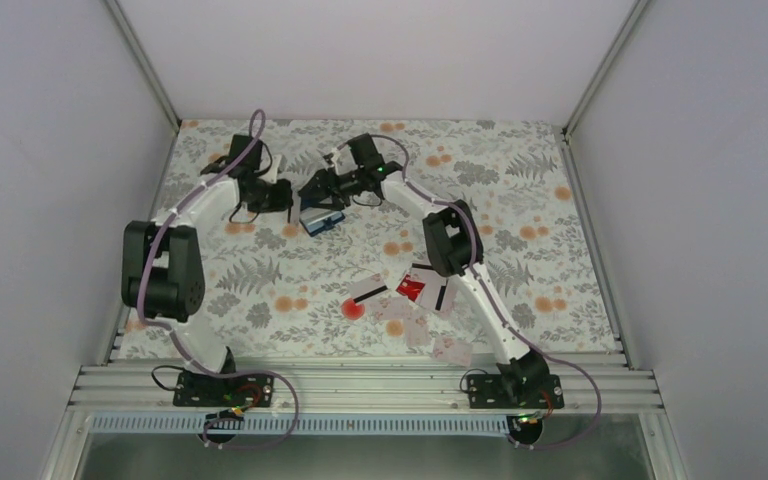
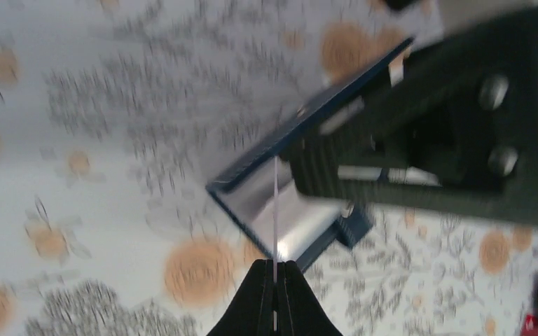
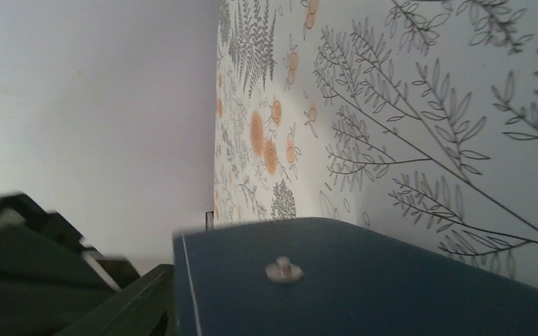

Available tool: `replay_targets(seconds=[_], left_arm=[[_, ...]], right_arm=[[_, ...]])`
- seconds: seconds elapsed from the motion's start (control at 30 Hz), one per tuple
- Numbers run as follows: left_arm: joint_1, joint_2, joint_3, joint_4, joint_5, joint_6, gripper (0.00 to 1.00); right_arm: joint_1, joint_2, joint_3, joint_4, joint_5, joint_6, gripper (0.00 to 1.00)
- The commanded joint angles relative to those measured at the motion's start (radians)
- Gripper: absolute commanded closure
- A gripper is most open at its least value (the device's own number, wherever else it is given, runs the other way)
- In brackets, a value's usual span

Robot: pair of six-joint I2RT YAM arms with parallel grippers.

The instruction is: Put the credit cards into the card holder

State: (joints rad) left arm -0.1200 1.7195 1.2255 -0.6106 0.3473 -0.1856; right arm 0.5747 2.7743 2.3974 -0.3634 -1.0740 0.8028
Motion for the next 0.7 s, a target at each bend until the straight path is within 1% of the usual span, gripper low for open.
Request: replay_targets(seconds=[0.0,0.23,0.43,0.5,0.67], left_arm=[[0.013,0.071,0.144,0.034,-0.046,0.018,0.98],[0.029,0.213,0.292,0.027,0.017,0.009,0.98],[0.029,0.294,0.342,0.027,0.037,0.015,0.98],[0.029,0.318,0.366,0.019,0.039,0.021,0.98],[0.029,0.354,0.401,0.009,0.045,0.036,0.98]], right_arm=[[-0.015,0.021,0.029,-0.049,-0.038,-0.021,0.33],[-0.032,-0.008,0.024,-0.095,-0.065,-0.066,0.32],[-0.059,-0.088,-0.002,-0.139,-0.053,-0.099,0.29],[-0.06,-0.131,-0.022,-0.178,-0.03,-0.13,0.28],[-0.06,-0.222,-0.148,-0.226,0.03,-0.17,0.28]])
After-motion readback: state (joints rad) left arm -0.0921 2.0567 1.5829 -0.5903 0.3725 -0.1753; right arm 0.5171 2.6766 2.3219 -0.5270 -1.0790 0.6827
